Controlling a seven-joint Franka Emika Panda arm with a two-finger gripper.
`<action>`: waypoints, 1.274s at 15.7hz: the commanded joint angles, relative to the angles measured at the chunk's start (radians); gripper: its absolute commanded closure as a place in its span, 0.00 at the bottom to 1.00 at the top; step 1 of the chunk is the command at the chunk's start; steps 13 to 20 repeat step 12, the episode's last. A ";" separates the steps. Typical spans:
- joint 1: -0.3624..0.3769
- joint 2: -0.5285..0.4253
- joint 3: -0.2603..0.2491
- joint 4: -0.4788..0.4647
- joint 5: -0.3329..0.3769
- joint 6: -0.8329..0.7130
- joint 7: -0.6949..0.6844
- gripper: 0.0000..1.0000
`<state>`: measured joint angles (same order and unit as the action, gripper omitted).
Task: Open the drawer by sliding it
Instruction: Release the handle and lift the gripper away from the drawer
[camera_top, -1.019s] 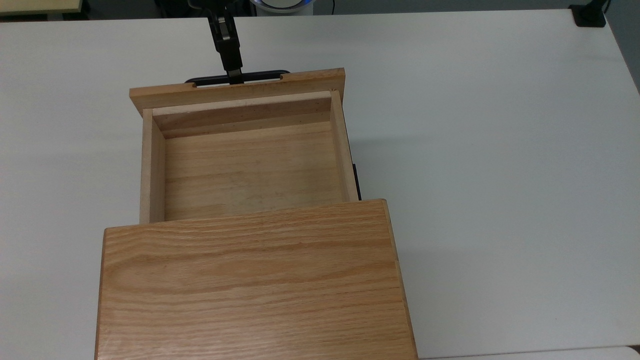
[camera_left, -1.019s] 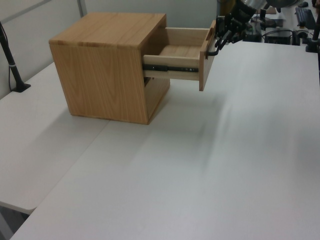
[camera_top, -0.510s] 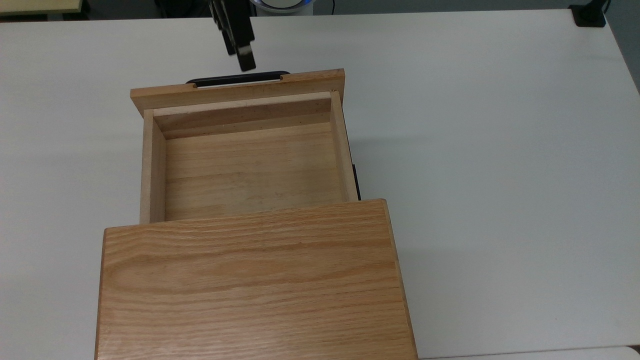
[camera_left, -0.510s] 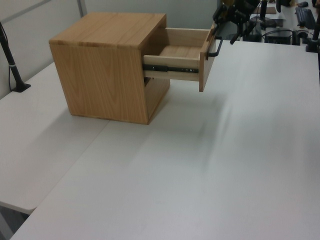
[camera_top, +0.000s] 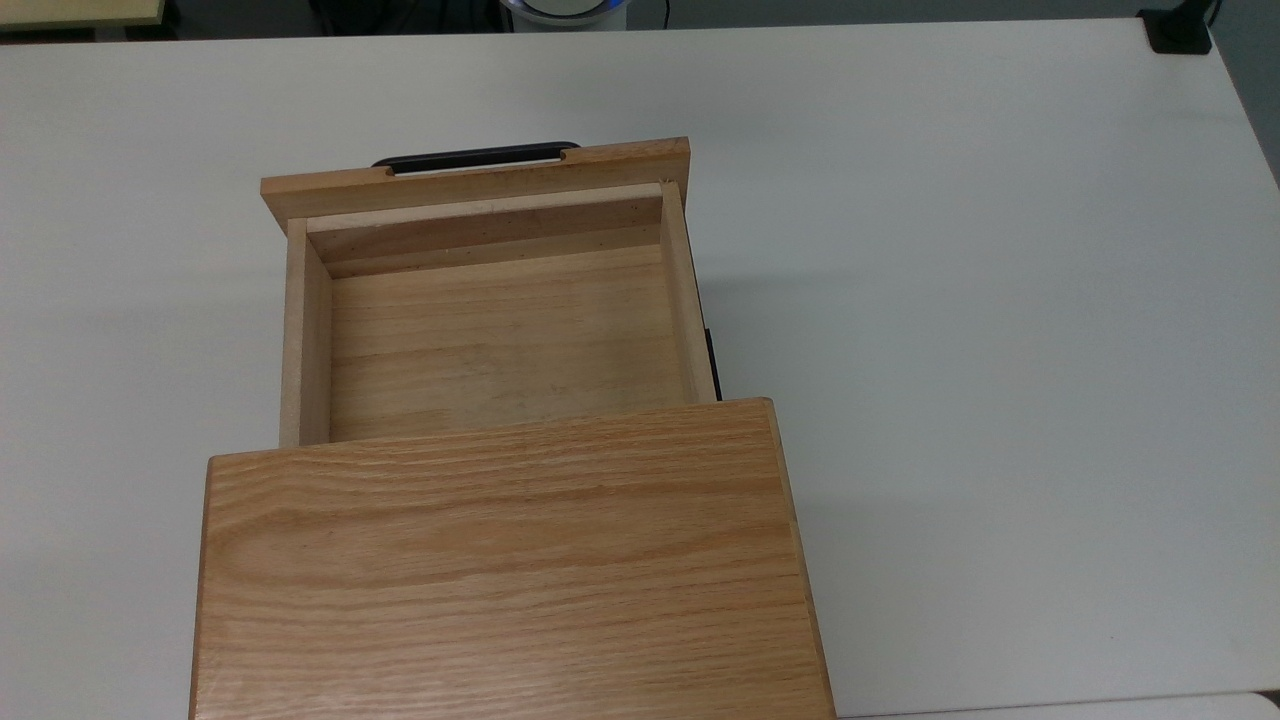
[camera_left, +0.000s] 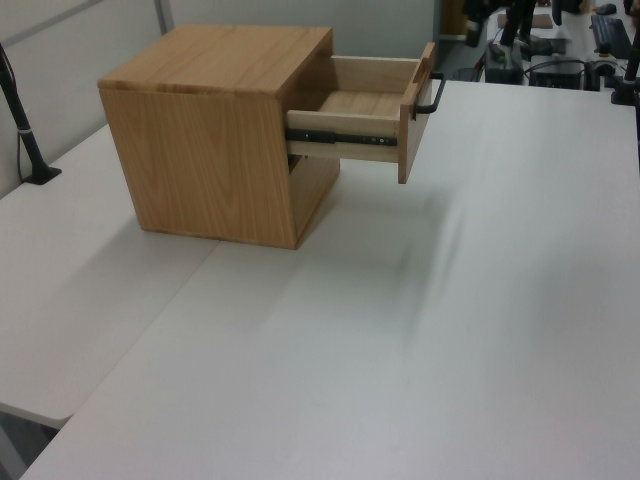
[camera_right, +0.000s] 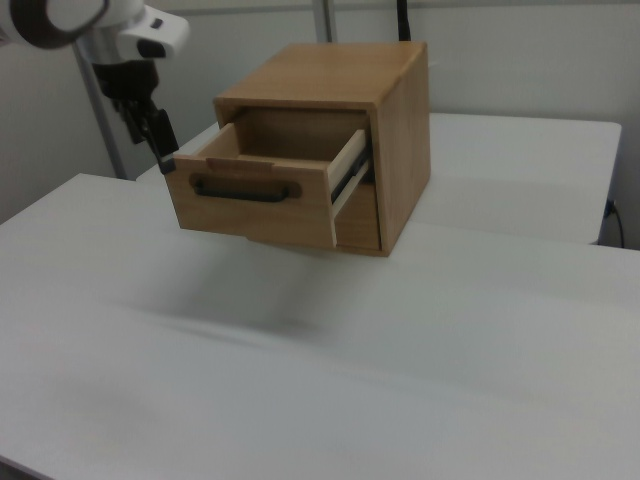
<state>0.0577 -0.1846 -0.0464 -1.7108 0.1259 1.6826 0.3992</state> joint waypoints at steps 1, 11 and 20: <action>-0.004 0.062 0.023 0.054 -0.069 -0.086 -0.109 0.00; -0.029 0.177 0.059 0.180 -0.117 -0.172 -0.237 0.00; -0.030 0.177 0.059 0.180 -0.117 -0.172 -0.237 0.00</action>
